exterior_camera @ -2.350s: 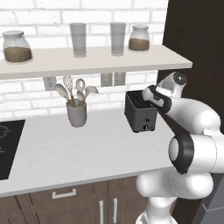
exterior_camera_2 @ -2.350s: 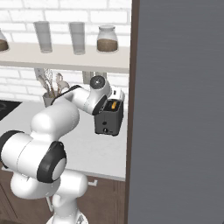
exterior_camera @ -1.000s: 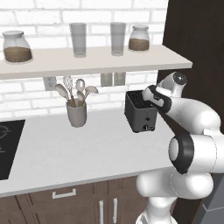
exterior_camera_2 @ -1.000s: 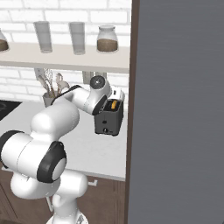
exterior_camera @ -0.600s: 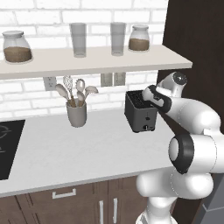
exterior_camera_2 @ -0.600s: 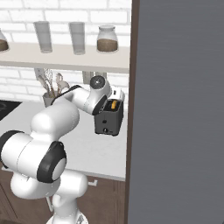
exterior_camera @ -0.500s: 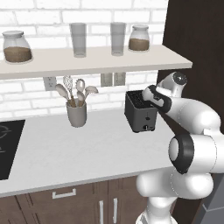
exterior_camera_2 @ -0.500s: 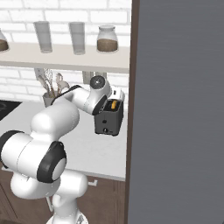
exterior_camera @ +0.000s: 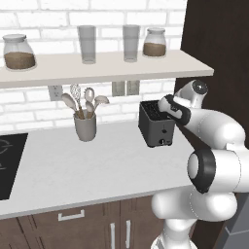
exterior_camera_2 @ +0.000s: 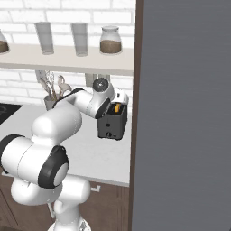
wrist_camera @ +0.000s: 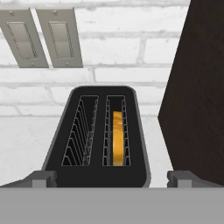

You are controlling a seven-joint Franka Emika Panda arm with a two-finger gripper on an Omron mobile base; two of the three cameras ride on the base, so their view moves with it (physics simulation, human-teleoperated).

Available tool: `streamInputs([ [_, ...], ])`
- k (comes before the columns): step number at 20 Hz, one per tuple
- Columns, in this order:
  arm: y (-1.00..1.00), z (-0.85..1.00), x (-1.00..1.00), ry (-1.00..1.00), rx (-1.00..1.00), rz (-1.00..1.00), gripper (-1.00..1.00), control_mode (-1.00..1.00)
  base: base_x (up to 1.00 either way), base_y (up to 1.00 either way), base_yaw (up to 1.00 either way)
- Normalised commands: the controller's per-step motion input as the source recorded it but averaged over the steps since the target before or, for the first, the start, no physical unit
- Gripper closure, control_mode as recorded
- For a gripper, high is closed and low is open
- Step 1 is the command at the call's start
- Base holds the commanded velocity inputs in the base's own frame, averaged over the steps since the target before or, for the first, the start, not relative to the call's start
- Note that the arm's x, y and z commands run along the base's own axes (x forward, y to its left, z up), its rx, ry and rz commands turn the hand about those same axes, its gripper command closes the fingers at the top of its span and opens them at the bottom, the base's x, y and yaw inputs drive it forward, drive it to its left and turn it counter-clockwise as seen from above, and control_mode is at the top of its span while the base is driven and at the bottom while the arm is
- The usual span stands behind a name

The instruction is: Start the toaster. Once the lever pops up, take the bread to the plate on the dining counter.

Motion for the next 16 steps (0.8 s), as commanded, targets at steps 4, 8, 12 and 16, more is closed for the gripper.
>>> streamInputs([
  [4, 0.00, 0.00, 0.00, 0.00, 0.00, 0.00, -1.00, -1.00, 0.00, 0.00, 0.00],
  [8, 0.00, 0.00, 0.00, 0.00, 0.00, 0.00, -1.00, -1.00, 0.00, 0.00, 0.00],
  [12, 0.00, 0.00, 0.00, 0.00, 0.00, 0.00, -1.00, -1.00, 0.00, 0.00, 0.00],
  [16, 0.00, 0.00, 0.00, 0.00, 0.00, 0.00, -1.00, -1.00, 0.00, 0.00, 0.00],
])
